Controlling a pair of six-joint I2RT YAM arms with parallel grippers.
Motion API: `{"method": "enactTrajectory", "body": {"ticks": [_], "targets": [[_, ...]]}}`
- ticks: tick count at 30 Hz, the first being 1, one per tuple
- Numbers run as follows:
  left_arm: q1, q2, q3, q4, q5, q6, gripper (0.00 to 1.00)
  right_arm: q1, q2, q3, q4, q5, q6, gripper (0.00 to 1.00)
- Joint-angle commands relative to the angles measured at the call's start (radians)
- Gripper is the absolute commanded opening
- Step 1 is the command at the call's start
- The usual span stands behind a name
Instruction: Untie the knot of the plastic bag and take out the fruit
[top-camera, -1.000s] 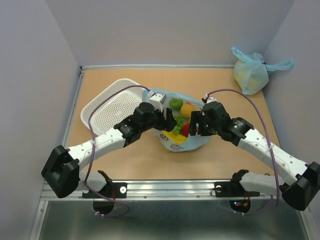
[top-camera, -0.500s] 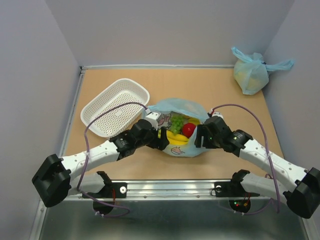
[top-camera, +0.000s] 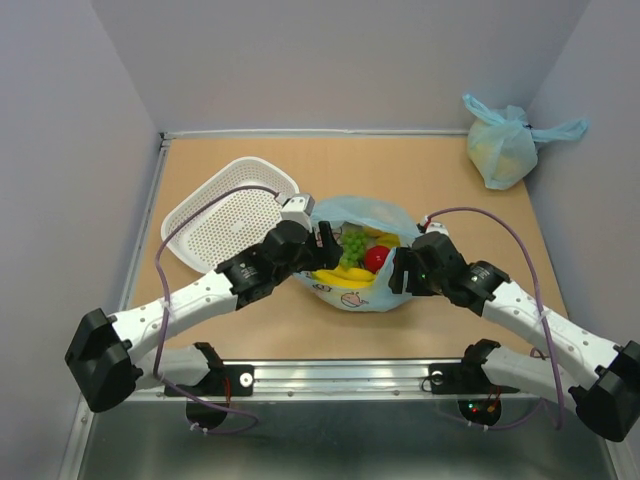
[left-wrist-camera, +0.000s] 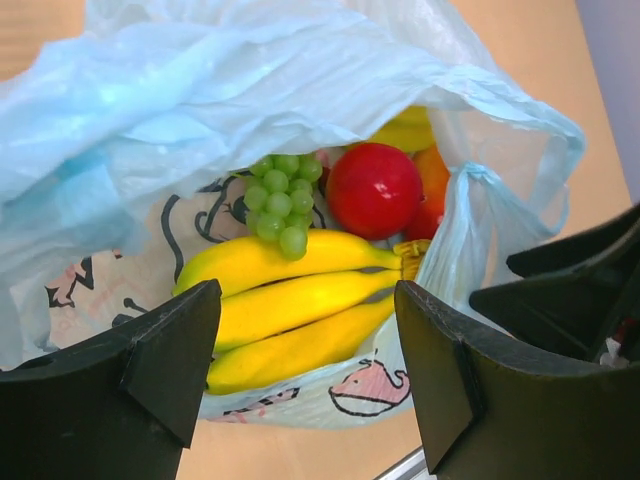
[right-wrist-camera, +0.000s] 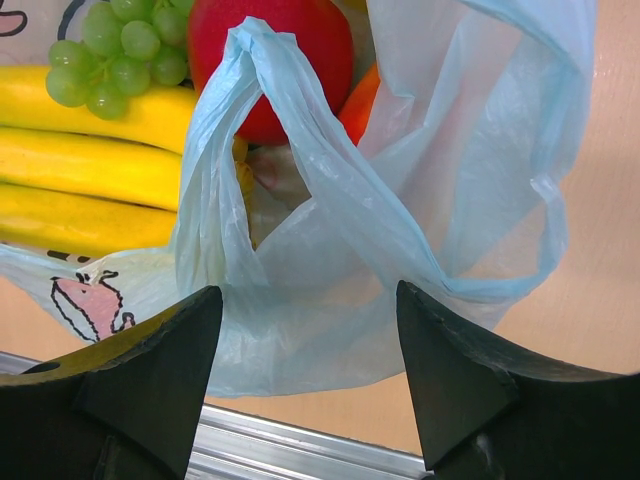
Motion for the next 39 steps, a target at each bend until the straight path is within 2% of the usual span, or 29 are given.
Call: {"method": "enactTrajectory", "body": {"ticks": [1,13,19,23,33,34,38,39], "targets": [[-0.004,0.050,0.003,-0.021,-0.063,-0.059,0.80,0.000,-0.023,-0.006,0.046,0.012,0.010,0.75],[-0.001,0.071,-0.137,-0.013,-0.110,-0.165,0.80,0.000,-0.020,-0.052,0.073,-0.023,0.008,0.75],[0.000,0.133,-0.140,0.057,-0.007,-0.121,0.80,0.000,-0.011,-0.059,0.083,-0.032,0.007,0.75],[0.000,0.163,-0.136,0.128,0.058,-0.092,0.75,0.000,-0.002,-0.062,0.093,-0.036,0.008,0.75],[0.007,0.298,-0.103,0.156,0.086,-0.131,0.70,0.000,0.005,-0.078,0.110,-0.037,0.020,0.75],[0.007,0.303,-0.102,0.157,0.089,-0.131,0.68,0.000,0.003,-0.079,0.110,-0.037,0.022,0.75],[0.007,0.269,-0.067,0.159,0.106,-0.122,0.40,0.000,-0.002,-0.082,0.110,-0.032,0.025,0.75],[0.007,0.256,-0.057,0.157,0.111,-0.118,0.23,0.000,-0.005,-0.084,0.110,-0.026,0.025,0.75]]}}
